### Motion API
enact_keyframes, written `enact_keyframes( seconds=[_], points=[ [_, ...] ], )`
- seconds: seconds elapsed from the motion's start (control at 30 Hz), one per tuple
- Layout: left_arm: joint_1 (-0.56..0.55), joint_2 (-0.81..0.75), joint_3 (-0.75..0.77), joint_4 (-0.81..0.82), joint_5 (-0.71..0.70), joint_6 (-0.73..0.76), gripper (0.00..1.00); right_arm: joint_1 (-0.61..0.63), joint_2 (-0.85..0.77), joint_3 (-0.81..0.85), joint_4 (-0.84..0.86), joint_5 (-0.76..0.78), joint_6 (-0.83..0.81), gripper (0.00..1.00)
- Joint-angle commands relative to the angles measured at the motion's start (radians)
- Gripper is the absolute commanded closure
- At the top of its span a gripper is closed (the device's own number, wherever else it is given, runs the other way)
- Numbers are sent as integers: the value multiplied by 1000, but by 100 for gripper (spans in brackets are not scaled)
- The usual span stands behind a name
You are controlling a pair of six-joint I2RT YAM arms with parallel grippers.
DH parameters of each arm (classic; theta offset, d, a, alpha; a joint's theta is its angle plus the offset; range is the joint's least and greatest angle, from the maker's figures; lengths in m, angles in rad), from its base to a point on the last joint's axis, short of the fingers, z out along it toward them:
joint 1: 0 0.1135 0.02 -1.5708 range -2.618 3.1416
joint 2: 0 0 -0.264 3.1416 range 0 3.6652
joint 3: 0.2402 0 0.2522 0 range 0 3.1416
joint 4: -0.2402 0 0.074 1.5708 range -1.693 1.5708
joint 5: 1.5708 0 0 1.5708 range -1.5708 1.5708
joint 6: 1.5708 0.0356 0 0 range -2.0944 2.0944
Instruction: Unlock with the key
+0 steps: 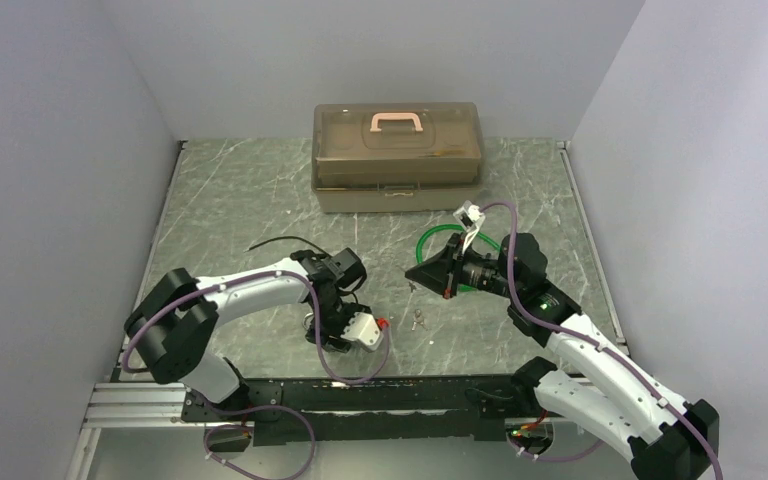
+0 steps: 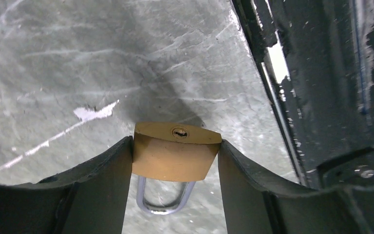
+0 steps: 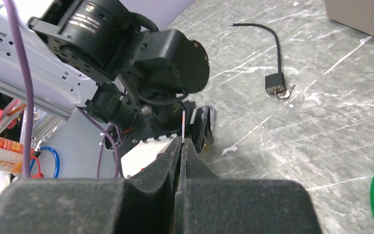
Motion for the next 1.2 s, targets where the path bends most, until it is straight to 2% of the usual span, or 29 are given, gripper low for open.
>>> enact_keyframes(
  seconds=[0.0, 0.23, 0.43, 1.17],
  points=[
    [-1, -103, 64, -75, 30, -205, 72, -2, 18, 47, 8, -38, 16, 100],
    [-1, -223, 11, -80, 26, -266, 76, -3, 64, 67, -7, -45, 4, 100],
    [1, -300, -46, -73, 31, -243, 77, -3, 94, 77, -15, -51, 5, 100],
    [3, -314, 16, -123, 128, -206, 84, -2, 137, 10, 57, -86, 28, 100]
  ],
)
